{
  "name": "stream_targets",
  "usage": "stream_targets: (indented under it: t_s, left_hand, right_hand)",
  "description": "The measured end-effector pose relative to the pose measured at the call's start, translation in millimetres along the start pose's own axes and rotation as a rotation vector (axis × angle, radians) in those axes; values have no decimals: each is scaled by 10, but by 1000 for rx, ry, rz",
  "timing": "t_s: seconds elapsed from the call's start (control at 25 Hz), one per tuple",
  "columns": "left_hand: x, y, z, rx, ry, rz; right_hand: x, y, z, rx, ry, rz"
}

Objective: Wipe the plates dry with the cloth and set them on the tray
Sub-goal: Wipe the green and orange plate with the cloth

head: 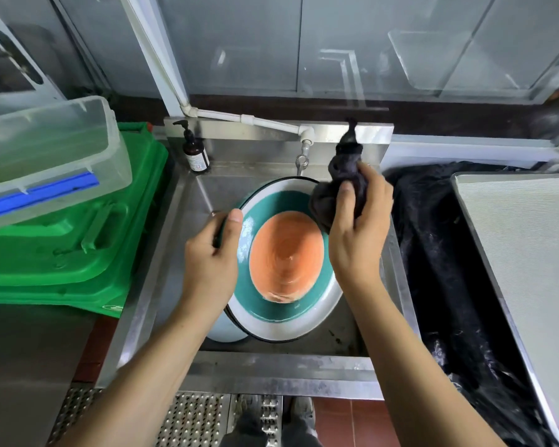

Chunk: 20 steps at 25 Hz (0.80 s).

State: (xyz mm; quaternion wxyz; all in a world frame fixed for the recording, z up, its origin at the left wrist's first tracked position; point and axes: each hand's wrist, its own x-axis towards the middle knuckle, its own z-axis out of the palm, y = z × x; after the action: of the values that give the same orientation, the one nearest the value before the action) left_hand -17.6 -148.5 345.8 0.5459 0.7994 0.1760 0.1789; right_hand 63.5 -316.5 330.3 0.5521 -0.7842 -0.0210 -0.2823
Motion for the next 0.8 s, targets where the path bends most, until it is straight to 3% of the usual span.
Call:
stream_targets:
  t_s: [0.08,0.24,0.4,0.56,0.8]
  left_hand:
    - [-28,44,16,39,-11,15]
    - [-14,54,-2,20,-18,12]
    - [48,2,-69,9,-66,70]
    - [113,-47,-131,10,-109,167]
    - [179,-116,-219,19,-166,220]
  right_hand:
    - [102,-57,36,-10,-137,-56]
    - [115,103,-38,-64,-637,-95]
    - [177,321,-84,-44,-629,-185]
    - [254,403,-93,88,-703,18]
    - [273,448,-37,192,-654,60]
